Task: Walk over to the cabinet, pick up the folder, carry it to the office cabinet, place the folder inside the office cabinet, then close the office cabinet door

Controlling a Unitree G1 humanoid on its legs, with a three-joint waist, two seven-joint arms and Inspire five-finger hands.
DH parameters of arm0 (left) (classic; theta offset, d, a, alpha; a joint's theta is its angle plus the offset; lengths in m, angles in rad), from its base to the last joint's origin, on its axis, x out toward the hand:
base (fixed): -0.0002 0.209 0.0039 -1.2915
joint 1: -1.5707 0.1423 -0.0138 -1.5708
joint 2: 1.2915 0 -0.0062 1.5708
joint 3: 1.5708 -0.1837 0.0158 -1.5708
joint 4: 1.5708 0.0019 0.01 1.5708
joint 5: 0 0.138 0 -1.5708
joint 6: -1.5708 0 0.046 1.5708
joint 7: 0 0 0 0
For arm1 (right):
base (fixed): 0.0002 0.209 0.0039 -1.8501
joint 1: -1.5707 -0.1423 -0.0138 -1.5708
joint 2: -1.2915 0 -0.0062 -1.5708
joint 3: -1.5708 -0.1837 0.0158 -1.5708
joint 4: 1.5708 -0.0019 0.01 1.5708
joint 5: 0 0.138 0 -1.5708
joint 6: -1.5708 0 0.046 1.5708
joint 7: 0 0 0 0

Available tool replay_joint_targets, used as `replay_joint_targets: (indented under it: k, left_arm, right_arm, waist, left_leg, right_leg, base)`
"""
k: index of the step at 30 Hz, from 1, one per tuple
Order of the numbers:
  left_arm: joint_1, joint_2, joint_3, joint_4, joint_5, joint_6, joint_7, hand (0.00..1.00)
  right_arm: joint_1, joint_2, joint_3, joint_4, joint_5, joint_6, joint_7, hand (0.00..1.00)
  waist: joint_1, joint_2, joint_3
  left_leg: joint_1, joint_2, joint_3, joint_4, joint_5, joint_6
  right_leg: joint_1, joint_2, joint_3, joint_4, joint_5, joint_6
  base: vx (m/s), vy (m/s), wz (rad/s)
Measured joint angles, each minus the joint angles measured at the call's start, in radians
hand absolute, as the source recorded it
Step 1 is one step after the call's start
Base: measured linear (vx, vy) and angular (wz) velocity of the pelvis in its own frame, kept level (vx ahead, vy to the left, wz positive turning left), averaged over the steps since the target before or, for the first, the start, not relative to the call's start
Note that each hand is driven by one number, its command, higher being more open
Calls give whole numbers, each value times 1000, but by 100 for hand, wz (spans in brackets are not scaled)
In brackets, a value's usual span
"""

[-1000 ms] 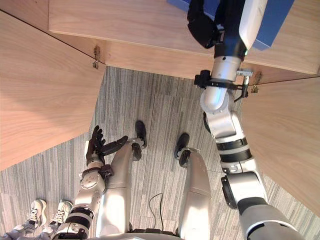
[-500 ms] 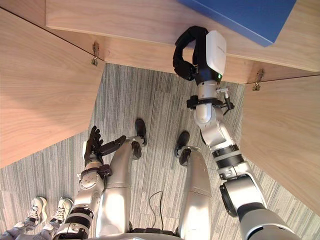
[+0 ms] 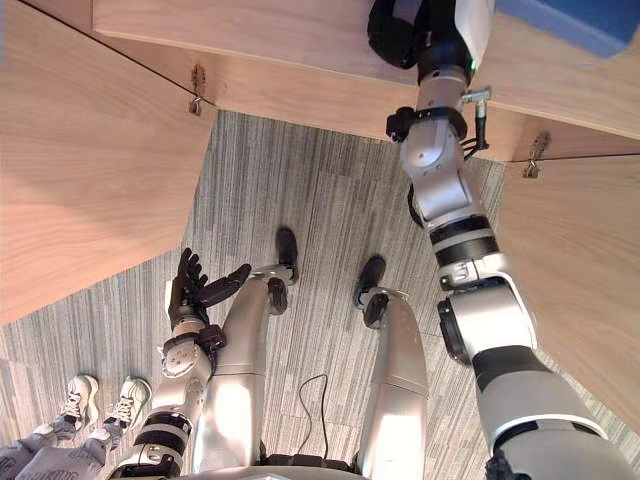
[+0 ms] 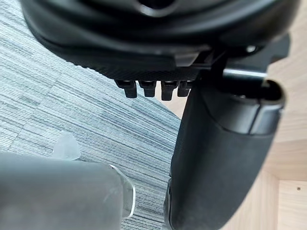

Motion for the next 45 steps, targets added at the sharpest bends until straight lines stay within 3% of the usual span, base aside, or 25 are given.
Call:
replay_joint_targets:
  k: [8,14,19,22,23,27,30,36,39,45]
  left_arm:
    - [0,8,-22,-3,0,11,1,100]
    - [4,12,-22,-4,-11,33,2,100]
    - [45,10,-35,7,-17,67,-1,100]
    - [83,0,-61,13,-12,81,-17,100]
    - [92,-11,-60,29,4,86,-26,100]
    - [137,-11,-60,107,74,116,-55,100]
    - [145,6,-60,227,122,129,-72,100]
    - [173,15,-47,309,144,154,-89,100]
    - [190,14,-11,339,162,167,-91,100]
    - [204,38,32,399,182,186,-95,100]
  right_arm:
    - [-128,-1,17,160,132,24,5,0]
    - [-69,-2,-105,106,239,66,-6,0]
    - [345,60,-130,-315,252,69,-22,0]
    - [653,149,-127,-533,222,24,-12,0]
    - [779,192,-121,-588,211,2,9,100]
    - [1106,282,-49,-596,157,-25,131,100]
    - [1243,321,-44,-435,84,-52,213,100]
    - [1245,380,-201,9,38,-42,263,100]
    - [1246,396,-351,155,151,-32,260,100]
    - [1257,395,-550,230,306,-20,249,100]
  waist:
    - [-3,4,-2]
    - [5,9,-4]
    - [-15,8,-4]
    - [-35,7,-7]
    - [-45,5,-9]
    - [-75,-18,-89]
    - [-104,-30,-157]
    - [-134,-30,-218]
    - [-136,-29,-253]
    - [-164,-29,-301]
  left_leg:
    - [7,-6,-1,-58,49,-7]
    - [30,21,37,-70,75,1]
    - [184,42,65,-75,45,17]
    - [328,49,89,-108,19,9]
    - [389,54,97,-123,11,6]
    - [546,69,137,-182,-13,-13]
    - [666,61,158,-258,-16,-24]
    - [840,46,219,-390,1,-23]
    - [938,26,284,-483,18,-25]
    - [1043,-3,359,-582,42,-28]
  right_leg:
    - [0,-4,-17,-25,38,-13]
    - [25,-12,-34,-27,50,-17]
    - [187,14,-20,-90,56,-6]
    - [325,32,-1,-153,59,3]
    - [387,41,3,-184,62,7]
    - [529,74,34,-281,71,19]
    - [641,98,59,-388,98,27]
    - [812,129,113,-590,178,48]
    - [885,129,168,-701,232,62]
    - [940,126,252,-797,292,68]
  base:
    - [-46,-18,6]
    - [-58,-37,9]
    - [24,-9,-17]
    - [80,-22,-24]
    - [87,-22,-19]
    - [113,-18,-32]
    - [170,1,-29]
    - [154,25,-32]
    - [120,47,-51]
    - [8,31,-41]
